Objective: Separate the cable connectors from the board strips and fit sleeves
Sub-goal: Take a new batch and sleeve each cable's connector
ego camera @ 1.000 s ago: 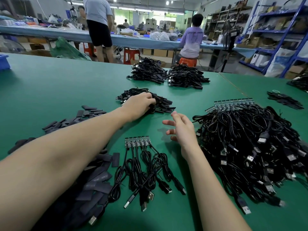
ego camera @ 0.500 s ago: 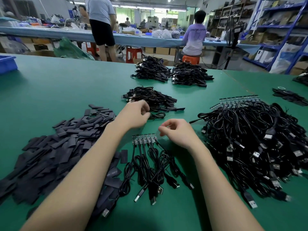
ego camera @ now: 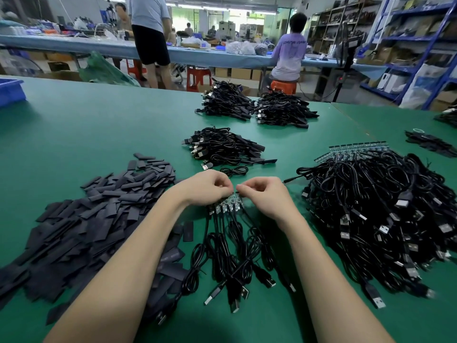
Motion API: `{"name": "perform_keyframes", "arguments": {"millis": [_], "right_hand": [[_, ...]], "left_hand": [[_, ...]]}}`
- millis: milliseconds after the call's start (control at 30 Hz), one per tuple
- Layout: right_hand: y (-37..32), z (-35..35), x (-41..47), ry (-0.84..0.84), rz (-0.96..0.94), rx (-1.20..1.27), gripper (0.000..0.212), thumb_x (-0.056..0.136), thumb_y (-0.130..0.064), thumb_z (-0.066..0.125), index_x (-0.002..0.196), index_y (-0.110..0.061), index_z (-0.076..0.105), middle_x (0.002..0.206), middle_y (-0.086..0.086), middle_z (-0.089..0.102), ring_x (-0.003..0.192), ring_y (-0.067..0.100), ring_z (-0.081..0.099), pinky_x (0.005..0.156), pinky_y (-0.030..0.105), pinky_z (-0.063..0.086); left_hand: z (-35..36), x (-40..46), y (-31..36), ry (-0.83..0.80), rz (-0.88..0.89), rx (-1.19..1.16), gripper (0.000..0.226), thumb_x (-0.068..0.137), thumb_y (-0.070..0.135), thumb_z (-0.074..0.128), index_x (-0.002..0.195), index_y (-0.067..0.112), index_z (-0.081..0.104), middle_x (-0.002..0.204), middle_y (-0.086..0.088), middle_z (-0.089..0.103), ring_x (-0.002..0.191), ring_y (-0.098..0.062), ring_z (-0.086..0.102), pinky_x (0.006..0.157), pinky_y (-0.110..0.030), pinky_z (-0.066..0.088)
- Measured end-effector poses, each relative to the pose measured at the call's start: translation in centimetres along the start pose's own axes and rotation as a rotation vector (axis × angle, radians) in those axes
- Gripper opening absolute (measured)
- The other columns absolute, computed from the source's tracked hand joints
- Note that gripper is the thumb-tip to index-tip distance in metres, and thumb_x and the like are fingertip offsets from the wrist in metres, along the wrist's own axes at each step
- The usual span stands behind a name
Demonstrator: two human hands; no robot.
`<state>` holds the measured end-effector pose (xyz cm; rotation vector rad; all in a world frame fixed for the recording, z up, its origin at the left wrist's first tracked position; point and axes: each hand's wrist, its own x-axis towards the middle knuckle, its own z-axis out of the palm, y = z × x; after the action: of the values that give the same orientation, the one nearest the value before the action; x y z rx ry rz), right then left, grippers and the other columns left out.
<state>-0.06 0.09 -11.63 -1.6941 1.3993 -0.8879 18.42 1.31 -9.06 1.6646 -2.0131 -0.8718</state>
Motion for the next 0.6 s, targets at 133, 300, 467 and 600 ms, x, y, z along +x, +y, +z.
{"name": "perform_keyframes", "arguments": {"millis": [133, 300, 467, 600], "right_hand": [[-0.3, -1.2, -0.4, -0.086, 0.036, 0.228, 0.019, 0.086, -0.043, 0.08, 0.085, -0.024, 0.08, 0.08, -0.013, 0.077, 0.074, -0.004, 0.067, 0.072, 0.018, 0.045], [-0.3, -1.7, -0.6, -0.053, 0.108, 0.308, 0.018, 0.084, -0.046, 0.08, 0.081, -0.028, 0.08, 0.074, -0.018, 0.072, 0.069, 0.008, 0.051, 0.048, 0.009, 0.037], [-0.2, -1.6, -0.5, -0.101, 0.17, 0.397, 0.031, 0.083, -0.045, 0.08, 0.101, -0.02, 0.08, 0.087, -0.011, 0.067, 0.068, 0.01, 0.041, 0.056, 0.022, 0.03], [-0.3, -1.5, -0.2, -0.234, 0.269, 0.665, 0.029, 0.077, -0.038, 0.079, 0.095, -0.017, 0.072, 0.065, -0.008, 0.052, 0.054, 0.006, 0.029, 0.053, 0.023, 0.019]], "left_hand": [[0.2, -0.2, 0.4, 0.065, 0.052, -0.252, 0.013, 0.101, 0.026, 0.058, 0.093, 0.023, 0.068, 0.093, 0.004, 0.064, 0.084, -0.009, 0.054, 0.078, -0.023, 0.043], [0.6, -0.1, 0.7, 0.09, 0.042, -0.463, 0.008, 0.098, 0.028, 0.064, 0.095, 0.023, 0.07, 0.097, 0.0, 0.066, 0.088, -0.009, 0.057, 0.082, -0.025, 0.042], [0.9, 0.1, 0.6, 0.098, -0.018, -0.683, 0.005, 0.09, 0.022, 0.074, 0.091, 0.018, 0.077, 0.085, 0.008, 0.076, 0.076, 0.001, 0.066, 0.072, -0.015, 0.047], [0.7, 0.3, 1.1, -0.047, -0.097, -1.022, 0.021, 0.084, 0.013, 0.073, 0.103, 0.005, 0.074, 0.095, -0.009, 0.077, 0.08, -0.016, 0.074, 0.07, -0.025, 0.058]]}}
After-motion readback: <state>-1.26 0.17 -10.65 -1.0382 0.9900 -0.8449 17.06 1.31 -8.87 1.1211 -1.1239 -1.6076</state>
